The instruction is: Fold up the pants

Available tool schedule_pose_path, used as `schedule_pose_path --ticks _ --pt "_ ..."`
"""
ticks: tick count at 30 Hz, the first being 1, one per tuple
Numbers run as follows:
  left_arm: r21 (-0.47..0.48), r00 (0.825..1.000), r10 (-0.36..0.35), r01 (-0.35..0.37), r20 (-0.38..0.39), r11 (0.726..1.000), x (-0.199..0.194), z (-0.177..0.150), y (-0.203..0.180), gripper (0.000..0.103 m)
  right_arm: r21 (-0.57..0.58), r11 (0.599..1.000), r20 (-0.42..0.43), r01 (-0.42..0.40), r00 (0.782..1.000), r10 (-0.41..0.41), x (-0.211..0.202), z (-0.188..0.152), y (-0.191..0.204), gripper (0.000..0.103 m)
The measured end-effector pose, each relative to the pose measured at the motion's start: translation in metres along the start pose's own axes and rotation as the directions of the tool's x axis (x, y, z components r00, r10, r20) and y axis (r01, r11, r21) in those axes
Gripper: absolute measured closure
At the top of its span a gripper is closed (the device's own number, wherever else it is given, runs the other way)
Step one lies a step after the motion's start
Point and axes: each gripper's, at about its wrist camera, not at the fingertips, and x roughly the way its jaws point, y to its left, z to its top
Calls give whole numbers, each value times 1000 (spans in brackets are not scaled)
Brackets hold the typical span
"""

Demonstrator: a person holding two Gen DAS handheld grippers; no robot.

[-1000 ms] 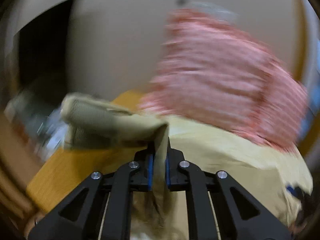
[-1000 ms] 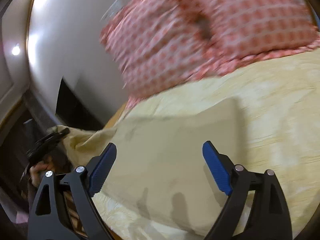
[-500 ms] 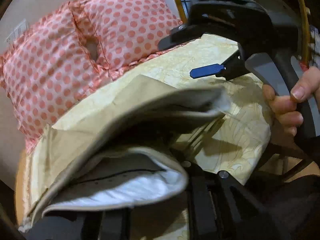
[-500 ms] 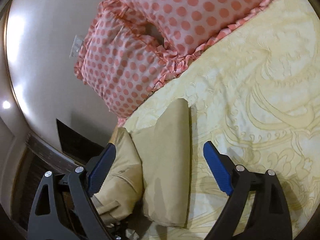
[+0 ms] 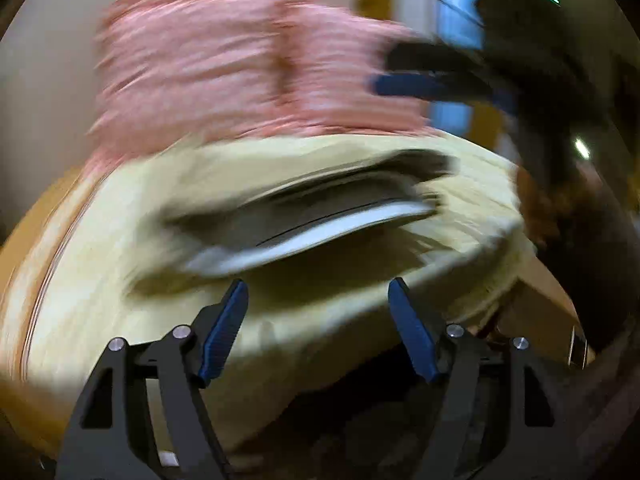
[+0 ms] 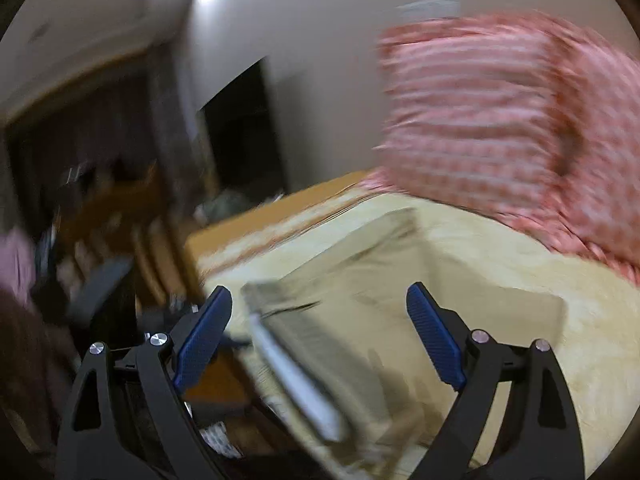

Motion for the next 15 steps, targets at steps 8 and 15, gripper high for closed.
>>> schedule_pose_path --ticks 8,15 --pt "-187 979 197 -185 47 965 -44 -20 60 26 -363 926 -161 103 972 -171 87 -27 83 12" --pt "-179 978 201 -189 50 966 -39 -15 69 26 -218 946 -187 241 941 -283 97 -7 43 94"
